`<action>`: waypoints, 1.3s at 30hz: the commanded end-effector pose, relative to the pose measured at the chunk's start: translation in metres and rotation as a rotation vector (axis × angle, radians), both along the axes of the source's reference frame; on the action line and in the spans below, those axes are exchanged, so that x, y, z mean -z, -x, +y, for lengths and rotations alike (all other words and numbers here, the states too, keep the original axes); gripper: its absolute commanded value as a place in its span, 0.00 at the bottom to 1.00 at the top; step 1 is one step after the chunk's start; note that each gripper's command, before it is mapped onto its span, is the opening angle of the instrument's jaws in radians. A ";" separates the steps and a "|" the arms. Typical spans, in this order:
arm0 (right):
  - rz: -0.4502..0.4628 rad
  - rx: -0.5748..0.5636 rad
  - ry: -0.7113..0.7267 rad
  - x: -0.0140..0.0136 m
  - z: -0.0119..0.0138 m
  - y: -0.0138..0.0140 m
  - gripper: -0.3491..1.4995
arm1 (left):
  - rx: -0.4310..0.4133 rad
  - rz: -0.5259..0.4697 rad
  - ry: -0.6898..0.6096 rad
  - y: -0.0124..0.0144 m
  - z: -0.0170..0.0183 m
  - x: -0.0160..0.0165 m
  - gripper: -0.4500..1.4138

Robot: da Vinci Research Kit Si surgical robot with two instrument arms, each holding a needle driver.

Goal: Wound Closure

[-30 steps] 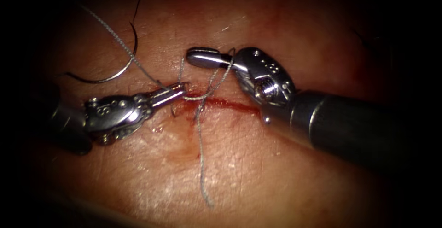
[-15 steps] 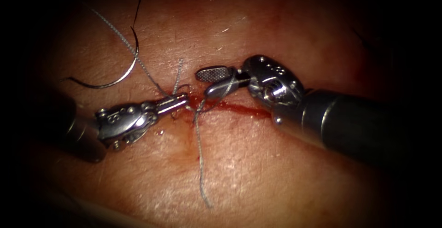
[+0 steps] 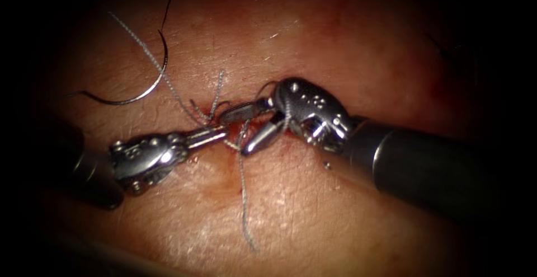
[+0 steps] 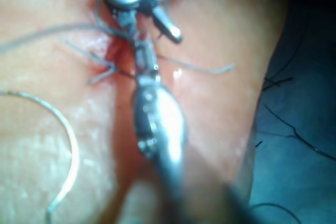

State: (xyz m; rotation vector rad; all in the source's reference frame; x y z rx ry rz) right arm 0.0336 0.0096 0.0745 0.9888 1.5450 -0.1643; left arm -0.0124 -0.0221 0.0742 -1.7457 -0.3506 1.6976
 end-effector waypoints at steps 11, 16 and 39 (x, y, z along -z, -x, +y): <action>0.064 0.058 0.110 0.0000 -0.0017 -0.0008 0.40 | -0.046 0.005 0.006 -0.0003 -0.0016 -0.0017 0.00; -0.002 -0.058 0.118 -0.0003 0.0013 -0.0006 0.55 | -0.044 0.006 0.003 -0.0006 -0.0018 -0.0012 0.00; 0.019 -0.065 0.089 0.0007 0.0016 0.0011 0.44 | -0.038 0.033 0.010 -0.0026 -0.0021 -0.0026 0.00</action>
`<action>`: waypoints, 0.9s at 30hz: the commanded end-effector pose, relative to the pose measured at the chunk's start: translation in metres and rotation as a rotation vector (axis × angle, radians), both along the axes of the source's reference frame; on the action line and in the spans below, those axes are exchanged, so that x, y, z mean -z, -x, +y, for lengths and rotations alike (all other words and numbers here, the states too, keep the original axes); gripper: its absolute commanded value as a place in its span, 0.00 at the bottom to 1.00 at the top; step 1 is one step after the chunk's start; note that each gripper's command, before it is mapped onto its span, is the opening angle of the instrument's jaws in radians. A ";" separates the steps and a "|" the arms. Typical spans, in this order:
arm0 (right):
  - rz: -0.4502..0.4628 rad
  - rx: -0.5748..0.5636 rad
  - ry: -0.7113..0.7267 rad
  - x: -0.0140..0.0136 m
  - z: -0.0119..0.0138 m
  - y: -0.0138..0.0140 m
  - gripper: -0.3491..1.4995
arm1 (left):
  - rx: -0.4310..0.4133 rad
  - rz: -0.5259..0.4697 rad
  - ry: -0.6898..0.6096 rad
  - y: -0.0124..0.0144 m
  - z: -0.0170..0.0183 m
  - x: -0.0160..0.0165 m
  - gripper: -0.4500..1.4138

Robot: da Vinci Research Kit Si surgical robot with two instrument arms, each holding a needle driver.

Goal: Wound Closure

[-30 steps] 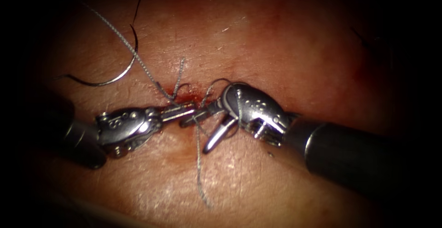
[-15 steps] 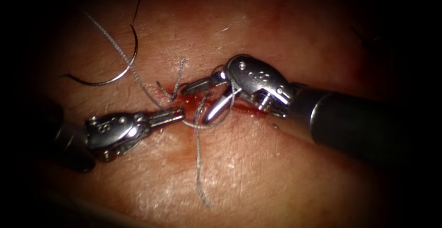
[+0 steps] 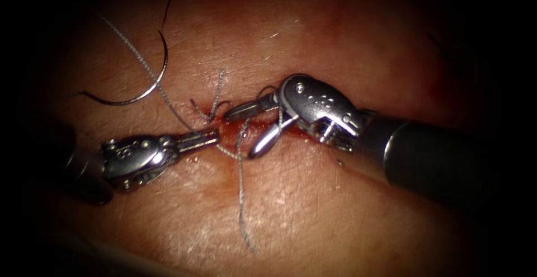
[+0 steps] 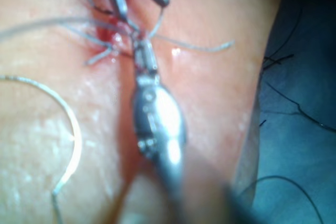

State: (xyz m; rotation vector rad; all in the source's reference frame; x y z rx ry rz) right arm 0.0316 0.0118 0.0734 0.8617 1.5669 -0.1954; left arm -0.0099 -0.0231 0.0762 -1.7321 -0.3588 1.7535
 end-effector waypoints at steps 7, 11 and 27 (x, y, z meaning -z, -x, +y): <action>0.050 0.068 -0.011 0.0006 -0.0022 -0.0012 0.37 | -0.004 0.005 0.002 -0.0004 -0.0008 -0.0015 0.00; 0.060 0.081 0.002 0.0010 -0.0030 -0.0018 0.35 | -0.002 0.006 0.002 -0.0003 -0.0007 -0.0015 0.00; 0.031 0.411 0.224 0.0009 -0.0062 -0.0044 0.39 | -0.006 0.007 -0.003 0.0004 -0.0007 -0.0010 0.00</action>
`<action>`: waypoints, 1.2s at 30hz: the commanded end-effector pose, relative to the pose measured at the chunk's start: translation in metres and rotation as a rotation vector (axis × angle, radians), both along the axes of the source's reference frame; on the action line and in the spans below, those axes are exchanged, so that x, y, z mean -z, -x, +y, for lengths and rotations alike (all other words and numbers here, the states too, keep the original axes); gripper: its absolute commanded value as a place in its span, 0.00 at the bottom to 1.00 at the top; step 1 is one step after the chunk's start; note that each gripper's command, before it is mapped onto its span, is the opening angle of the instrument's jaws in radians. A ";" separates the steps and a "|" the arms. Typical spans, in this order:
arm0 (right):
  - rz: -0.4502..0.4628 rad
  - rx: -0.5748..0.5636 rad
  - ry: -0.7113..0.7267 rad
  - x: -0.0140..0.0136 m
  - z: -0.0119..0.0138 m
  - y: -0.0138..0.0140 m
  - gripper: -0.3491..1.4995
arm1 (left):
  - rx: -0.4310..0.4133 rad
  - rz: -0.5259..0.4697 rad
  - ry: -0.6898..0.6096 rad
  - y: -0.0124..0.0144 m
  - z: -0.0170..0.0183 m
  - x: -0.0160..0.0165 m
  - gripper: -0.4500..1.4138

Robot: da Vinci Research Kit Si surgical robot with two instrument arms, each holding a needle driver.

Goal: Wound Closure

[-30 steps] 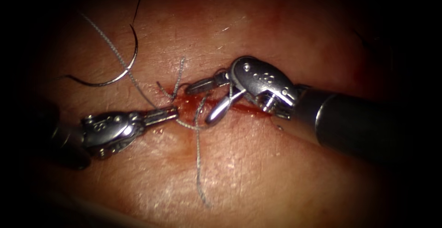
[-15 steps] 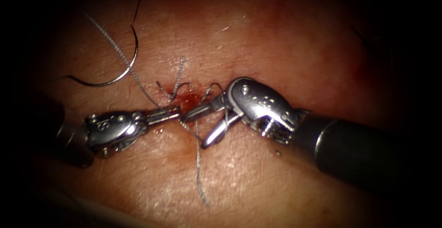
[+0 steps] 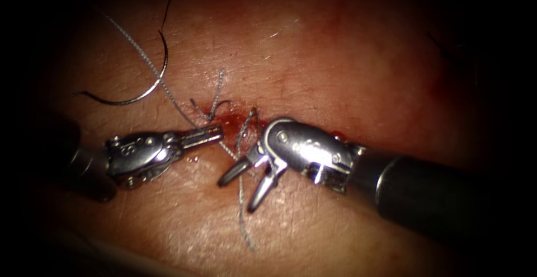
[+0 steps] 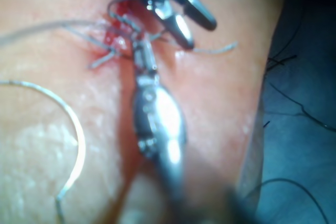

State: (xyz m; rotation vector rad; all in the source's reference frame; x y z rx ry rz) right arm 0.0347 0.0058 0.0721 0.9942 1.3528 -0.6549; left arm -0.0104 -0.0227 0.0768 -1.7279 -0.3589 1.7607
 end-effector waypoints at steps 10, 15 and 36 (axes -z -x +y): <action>-0.007 0.132 0.185 -0.0002 -0.0007 -0.0034 0.38 | -0.007 -0.003 -0.008 0.0001 -0.0011 0.0000 0.00; -0.028 0.183 0.227 -0.0007 -0.0013 -0.0028 0.37 | -0.006 -0.002 -0.009 0.0002 -0.0012 0.0001 0.00; -0.121 0.202 0.428 -0.0029 -0.0016 -0.0034 0.00 | -0.009 -0.005 -0.011 -0.0002 -0.0015 0.0006 0.00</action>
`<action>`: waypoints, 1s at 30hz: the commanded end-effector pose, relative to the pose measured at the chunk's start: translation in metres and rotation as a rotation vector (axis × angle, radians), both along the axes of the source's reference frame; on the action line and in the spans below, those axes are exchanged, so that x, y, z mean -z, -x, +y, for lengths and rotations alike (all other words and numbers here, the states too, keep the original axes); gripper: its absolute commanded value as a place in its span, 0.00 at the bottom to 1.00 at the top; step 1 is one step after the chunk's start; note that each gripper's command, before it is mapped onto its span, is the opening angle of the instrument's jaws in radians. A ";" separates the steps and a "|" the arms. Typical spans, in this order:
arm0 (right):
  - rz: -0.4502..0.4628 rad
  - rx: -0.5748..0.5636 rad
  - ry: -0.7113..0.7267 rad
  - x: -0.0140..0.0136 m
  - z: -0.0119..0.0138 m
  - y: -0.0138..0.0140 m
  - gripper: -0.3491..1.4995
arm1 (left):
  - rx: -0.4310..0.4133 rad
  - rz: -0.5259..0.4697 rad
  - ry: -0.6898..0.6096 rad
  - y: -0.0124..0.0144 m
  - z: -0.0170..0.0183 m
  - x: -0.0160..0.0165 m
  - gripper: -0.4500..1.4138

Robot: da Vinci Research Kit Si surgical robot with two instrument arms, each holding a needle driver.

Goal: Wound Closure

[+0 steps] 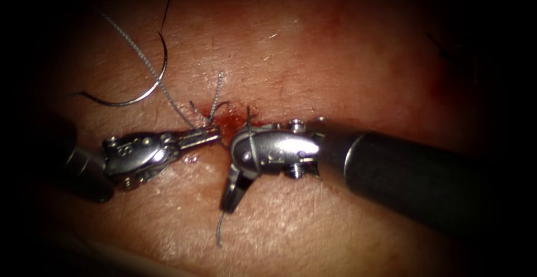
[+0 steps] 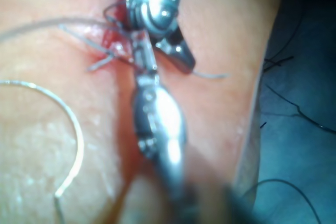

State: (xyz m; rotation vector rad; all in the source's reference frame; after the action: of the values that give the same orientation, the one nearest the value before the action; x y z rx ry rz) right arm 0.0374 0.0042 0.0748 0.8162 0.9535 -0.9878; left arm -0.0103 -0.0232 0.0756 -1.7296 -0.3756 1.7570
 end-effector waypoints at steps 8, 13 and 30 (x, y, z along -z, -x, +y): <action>0.012 -0.269 -0.041 0.0029 0.0056 0.0028 0.00 | -0.020 0.005 -0.006 -0.0011 -0.0030 0.0005 0.00; 0.014 -0.531 -0.079 0.0031 0.0098 0.0054 0.00 | -0.035 0.015 -0.002 -0.0015 -0.0049 0.0007 0.00; -0.335 -0.936 -0.173 -0.0023 0.0134 0.0095 0.00 | -0.069 0.015 -0.013 -0.0036 -0.0110 0.0026 0.00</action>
State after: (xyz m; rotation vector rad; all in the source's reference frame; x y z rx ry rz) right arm 0.0267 0.0181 0.0766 0.5438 0.9855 0.1014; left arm -0.0067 -0.0334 0.0724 -1.7171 -0.4441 1.8134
